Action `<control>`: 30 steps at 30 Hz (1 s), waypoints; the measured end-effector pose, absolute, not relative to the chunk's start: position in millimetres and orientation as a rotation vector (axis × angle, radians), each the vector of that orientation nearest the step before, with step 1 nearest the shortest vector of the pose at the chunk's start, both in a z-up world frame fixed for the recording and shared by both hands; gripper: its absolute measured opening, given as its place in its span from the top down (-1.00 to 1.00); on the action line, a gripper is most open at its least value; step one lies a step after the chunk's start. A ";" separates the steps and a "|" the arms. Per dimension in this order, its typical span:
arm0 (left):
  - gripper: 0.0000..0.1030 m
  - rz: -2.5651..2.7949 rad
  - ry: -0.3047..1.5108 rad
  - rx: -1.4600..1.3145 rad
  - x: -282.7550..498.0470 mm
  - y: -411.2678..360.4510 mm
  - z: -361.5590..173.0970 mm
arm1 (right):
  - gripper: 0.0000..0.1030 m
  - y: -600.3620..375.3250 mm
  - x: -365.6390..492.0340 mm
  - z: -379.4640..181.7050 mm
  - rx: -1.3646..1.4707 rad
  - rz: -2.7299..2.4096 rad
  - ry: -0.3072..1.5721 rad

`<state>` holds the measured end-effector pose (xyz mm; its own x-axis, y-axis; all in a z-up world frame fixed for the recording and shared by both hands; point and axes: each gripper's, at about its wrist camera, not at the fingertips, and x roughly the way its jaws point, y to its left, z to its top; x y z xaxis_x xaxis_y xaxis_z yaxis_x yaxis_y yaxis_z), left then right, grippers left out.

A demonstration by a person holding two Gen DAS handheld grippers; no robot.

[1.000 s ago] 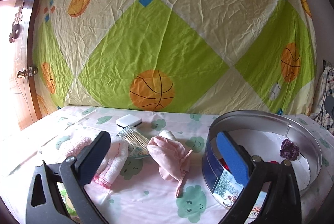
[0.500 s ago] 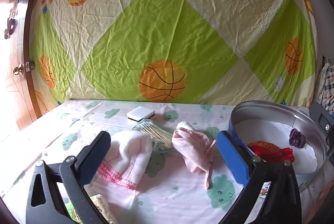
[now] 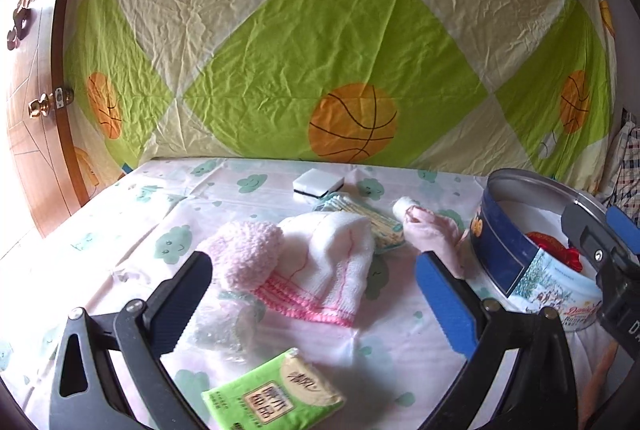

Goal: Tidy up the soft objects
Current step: 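Grasp the green tissue pack with the left tool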

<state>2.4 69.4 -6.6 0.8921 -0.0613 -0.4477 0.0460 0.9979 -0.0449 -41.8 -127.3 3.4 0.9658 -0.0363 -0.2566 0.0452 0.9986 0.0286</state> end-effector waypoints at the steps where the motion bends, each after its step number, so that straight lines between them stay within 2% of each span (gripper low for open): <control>1: -0.99 -0.056 0.471 -0.030 -0.1 76.2 -7.0 | -0.99 -123.5 -41.4 3.0 0.027 -0.031 0.265; 13: -0.97 -0.220 0.655 0.046 -32.9 130.0 -25.7 | -0.99 -105.2 -46.5 0.6 -0.008 0.049 0.280; 15: -0.88 -0.250 0.670 0.060 -31.7 126.1 -27.4 | -0.99 -106.1 -46.3 0.7 0.000 0.052 0.282; 19: -0.47 -0.321 0.716 0.151 -27.6 102.5 -32.7 | -0.99 -108.1 -45.9 0.9 0.012 0.055 0.287; 23: -0.44 -0.335 0.788 0.221 -15.0 86.2 -43.4 | -0.99 -111.0 -43.7 0.8 0.029 0.054 0.298; 28: -0.47 -0.310 0.879 0.182 8.5 89.2 -54.4 | -0.99 -114.5 -42.9 0.7 0.046 0.057 0.305; 30: -0.33 -0.318 0.900 0.132 13.6 94.9 -56.7 | -0.99 -115.4 -43.2 1.0 0.047 0.058 0.304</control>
<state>13.6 94.9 -56.7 0.5788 -0.2164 -0.7862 0.3263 0.9451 -0.0200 -43.2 -115.4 1.0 0.9525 0.0643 -0.2977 -0.0502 0.9972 0.0549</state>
